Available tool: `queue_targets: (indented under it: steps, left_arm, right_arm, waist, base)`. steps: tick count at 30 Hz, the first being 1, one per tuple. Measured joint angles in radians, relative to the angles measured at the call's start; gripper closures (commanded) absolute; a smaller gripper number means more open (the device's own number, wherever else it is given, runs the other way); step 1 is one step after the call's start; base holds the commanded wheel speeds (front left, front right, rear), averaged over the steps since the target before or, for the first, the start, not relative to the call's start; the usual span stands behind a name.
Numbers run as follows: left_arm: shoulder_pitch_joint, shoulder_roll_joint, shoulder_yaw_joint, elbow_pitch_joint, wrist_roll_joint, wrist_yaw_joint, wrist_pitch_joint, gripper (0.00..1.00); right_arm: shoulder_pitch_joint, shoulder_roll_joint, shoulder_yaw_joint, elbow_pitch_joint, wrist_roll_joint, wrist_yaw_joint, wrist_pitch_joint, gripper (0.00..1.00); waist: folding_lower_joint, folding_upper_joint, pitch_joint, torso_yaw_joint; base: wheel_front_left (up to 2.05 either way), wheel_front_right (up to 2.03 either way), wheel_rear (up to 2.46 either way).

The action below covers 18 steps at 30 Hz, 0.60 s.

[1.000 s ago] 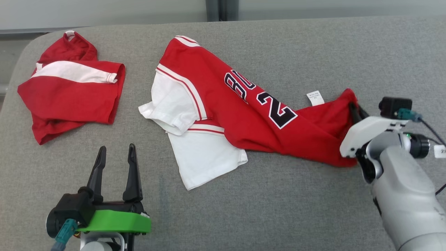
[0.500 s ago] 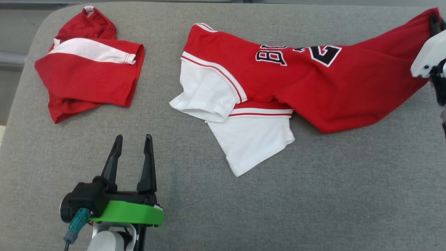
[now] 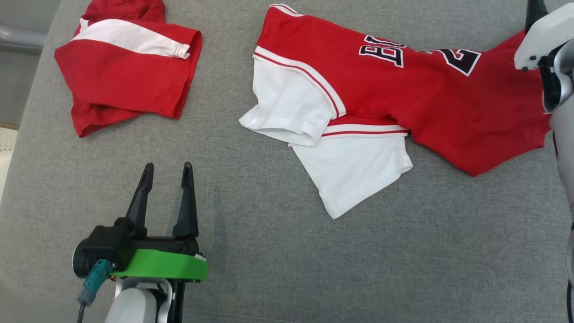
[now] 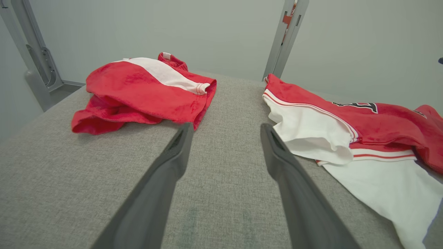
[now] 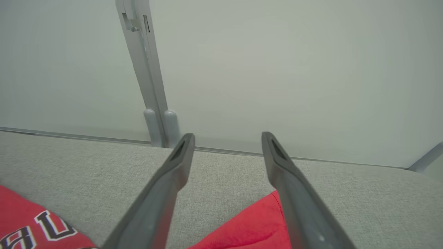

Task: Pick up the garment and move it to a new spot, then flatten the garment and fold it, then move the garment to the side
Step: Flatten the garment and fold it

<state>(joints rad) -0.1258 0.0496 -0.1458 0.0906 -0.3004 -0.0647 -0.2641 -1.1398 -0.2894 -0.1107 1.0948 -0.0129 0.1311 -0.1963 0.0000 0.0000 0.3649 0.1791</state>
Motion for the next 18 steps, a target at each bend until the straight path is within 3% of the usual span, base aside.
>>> queue_targets:
  steps: [7,12,18]
  left_arm:
    - [0.022,0.000,0.037,-0.004,0.007,-0.001,0.000,0.00]
    - [0.042,0.000,0.058,-0.010,0.012,-0.001,0.000,0.00]
    - [0.059,0.000,0.064,-0.016,0.012,-0.002,0.000,0.00]
  right_arm:
    - [0.060,0.055,0.162,-0.043,0.108,0.000,-0.047,0.00]
    - [0.213,0.063,0.288,-0.140,0.238,0.000,-0.054,0.00]
    - [0.446,0.044,0.357,-0.260,0.392,0.000,-0.019,0.00]
  waist:
    - [0.0000,0.0000,-0.036,-0.057]
    - [0.0000,0.0000,-0.080,-0.119]
    - [0.0000,0.0000,-0.131,-0.190]
  base:
    - [0.00,0.00,0.00]
    - [0.00,0.00,0.00]
    - [0.00,0.00,0.00]
